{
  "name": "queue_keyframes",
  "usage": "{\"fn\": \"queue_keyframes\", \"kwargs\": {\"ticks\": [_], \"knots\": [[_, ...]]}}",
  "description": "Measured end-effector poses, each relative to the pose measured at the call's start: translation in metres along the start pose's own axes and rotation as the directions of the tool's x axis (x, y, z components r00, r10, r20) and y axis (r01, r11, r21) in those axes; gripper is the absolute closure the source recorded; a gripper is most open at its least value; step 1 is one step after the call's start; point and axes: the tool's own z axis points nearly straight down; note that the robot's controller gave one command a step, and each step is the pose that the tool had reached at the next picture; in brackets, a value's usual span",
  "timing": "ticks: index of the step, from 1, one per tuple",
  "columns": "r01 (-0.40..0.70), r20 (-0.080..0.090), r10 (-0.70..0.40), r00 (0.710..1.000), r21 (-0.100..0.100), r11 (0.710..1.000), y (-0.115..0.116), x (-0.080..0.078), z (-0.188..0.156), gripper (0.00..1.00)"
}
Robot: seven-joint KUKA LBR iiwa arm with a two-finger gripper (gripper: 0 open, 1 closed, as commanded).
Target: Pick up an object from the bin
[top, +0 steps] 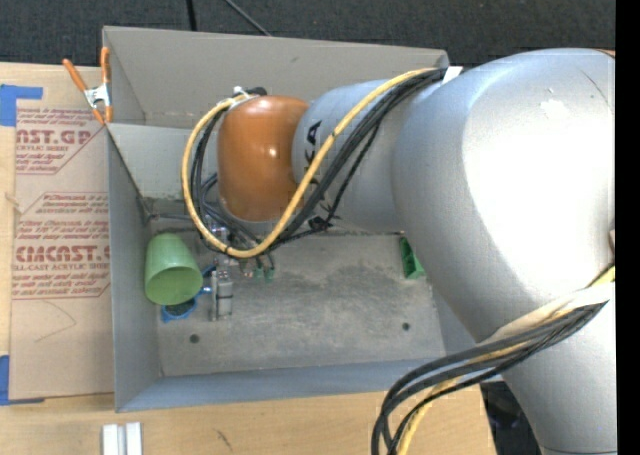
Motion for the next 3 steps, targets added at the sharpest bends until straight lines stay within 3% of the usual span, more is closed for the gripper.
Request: {"fn": "queue_keyframes", "kwargs": {"ticks": [1, 2, 3], "knots": [[0.160, 0.012, -0.160, 0.987, -0.001, 0.987, -0.002, 0.023, -0.071, 0.00], [-0.068, 0.004, 0.068, 0.998, -0.003, 0.998, 0.020, 0.003, -0.002, 0.00], [-0.070, 0.004, 0.070, 0.998, 0.000, 0.998, 0.017, 0.002, -0.003, 1.00]]}}
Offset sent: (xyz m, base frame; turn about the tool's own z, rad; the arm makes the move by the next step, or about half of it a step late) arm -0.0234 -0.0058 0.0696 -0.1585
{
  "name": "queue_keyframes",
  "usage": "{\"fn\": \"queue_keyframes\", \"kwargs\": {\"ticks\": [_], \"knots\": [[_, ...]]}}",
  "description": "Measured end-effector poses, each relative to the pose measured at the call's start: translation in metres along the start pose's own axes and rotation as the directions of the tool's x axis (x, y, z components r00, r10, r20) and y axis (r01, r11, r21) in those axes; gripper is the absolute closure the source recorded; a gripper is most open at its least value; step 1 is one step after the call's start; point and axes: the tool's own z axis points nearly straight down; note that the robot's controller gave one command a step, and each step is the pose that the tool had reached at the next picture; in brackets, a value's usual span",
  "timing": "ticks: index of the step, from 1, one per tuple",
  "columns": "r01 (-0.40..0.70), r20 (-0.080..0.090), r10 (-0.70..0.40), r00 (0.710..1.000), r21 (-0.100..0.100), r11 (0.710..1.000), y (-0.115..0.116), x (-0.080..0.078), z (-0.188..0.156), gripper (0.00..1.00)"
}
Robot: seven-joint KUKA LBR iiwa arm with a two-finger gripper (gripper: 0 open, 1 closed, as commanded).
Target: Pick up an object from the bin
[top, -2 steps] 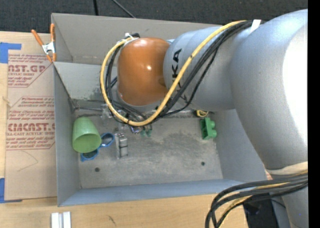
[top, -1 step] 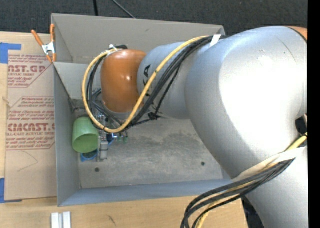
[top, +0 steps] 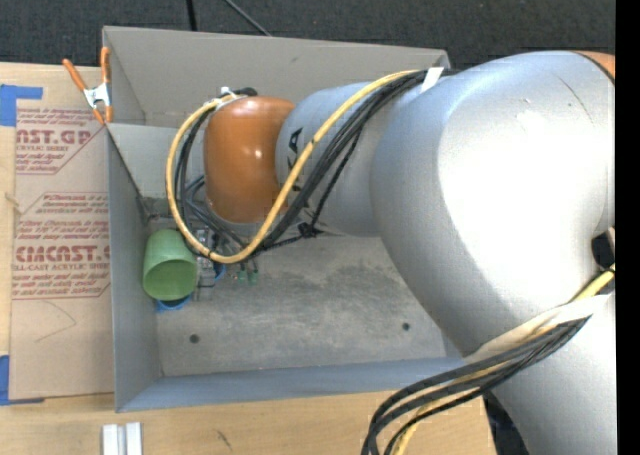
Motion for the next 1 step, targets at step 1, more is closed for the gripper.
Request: {"fn": "queue_keyframes", "kwargs": {"ticks": [1], "knots": [[-0.132, 0.011, 0.132, 0.991, -0.007, 0.991, 0.0050, -0.0021, -0.1143, 1.00]]}}
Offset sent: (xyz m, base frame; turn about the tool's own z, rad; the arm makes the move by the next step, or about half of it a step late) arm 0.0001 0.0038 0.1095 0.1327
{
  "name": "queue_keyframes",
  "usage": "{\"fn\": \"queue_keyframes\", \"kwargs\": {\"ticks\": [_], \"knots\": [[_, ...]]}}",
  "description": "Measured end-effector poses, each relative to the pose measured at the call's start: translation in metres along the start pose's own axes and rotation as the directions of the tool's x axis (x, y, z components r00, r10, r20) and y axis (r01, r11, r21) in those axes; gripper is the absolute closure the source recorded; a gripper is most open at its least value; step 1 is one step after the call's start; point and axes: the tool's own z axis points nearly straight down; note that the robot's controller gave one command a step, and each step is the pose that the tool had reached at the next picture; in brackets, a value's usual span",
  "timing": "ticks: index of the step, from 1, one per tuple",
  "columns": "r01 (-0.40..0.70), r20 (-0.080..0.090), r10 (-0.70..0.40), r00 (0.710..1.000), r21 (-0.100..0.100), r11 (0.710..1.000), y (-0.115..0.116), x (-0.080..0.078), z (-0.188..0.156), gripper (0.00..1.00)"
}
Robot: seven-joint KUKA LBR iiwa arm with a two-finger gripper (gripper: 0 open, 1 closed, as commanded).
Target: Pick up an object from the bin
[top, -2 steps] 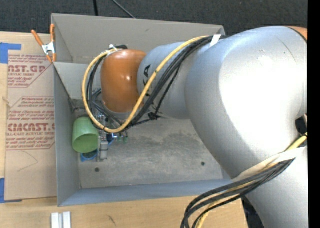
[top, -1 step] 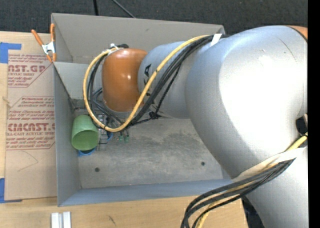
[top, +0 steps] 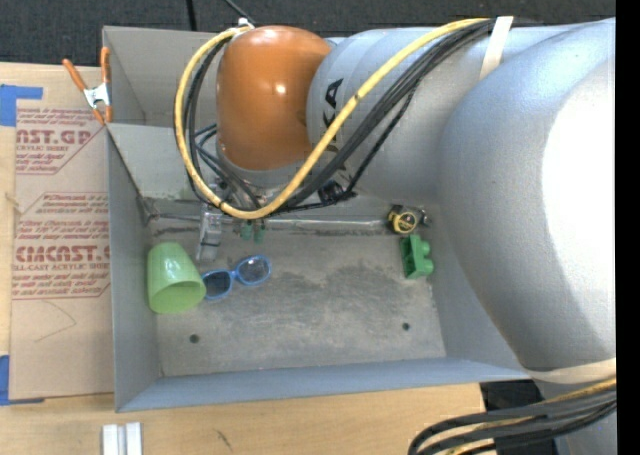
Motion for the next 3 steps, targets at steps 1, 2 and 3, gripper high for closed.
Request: {"fn": "queue_keyframes", "kwargs": {"ticks": [1, 2, 3], "knots": [[0.012, -0.013, -0.012, 1.000, 0.007, 1.000, -0.002, 0.035, 0.045, 1.00], [0.010, -0.006, -0.010, 1.000, 0.004, 1.000, -0.015, 0.033, 0.011, 1.00], [-0.352, -0.010, 0.352, 0.936, 0.012, 0.936, -0.054, 0.070, 0.053, 1.00]]}}
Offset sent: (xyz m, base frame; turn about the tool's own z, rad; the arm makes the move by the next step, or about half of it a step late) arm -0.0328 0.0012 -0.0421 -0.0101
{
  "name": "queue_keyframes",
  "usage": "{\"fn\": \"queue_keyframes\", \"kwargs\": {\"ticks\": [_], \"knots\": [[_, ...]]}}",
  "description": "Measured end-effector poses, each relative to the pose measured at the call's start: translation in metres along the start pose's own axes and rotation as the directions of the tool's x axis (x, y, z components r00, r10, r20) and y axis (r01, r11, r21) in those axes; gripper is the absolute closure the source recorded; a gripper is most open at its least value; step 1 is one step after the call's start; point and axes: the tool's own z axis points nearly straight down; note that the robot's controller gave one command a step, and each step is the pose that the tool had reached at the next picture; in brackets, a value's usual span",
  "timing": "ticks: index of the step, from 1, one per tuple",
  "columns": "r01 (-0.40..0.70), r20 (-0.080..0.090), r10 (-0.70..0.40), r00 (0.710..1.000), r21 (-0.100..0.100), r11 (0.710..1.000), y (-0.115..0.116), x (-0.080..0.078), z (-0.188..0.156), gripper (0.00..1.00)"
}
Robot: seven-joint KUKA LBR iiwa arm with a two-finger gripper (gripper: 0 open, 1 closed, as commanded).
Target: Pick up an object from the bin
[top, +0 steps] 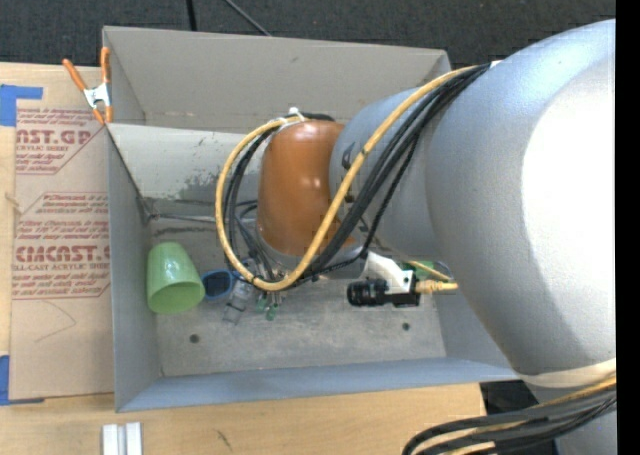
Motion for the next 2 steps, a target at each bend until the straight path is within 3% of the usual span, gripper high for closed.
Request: {"fn": "queue_keyframes", "kwargs": {"ticks": [1, 2], "knots": [[-0.100, 0.005, 0.100, 0.995, -0.005, 0.995, -0.008, -0.026, -0.028, 1.00], [-0.070, 0.001, 0.070, 0.998, -0.006, 0.998, 0.079, 0.009, -0.008, 1.00]]}}
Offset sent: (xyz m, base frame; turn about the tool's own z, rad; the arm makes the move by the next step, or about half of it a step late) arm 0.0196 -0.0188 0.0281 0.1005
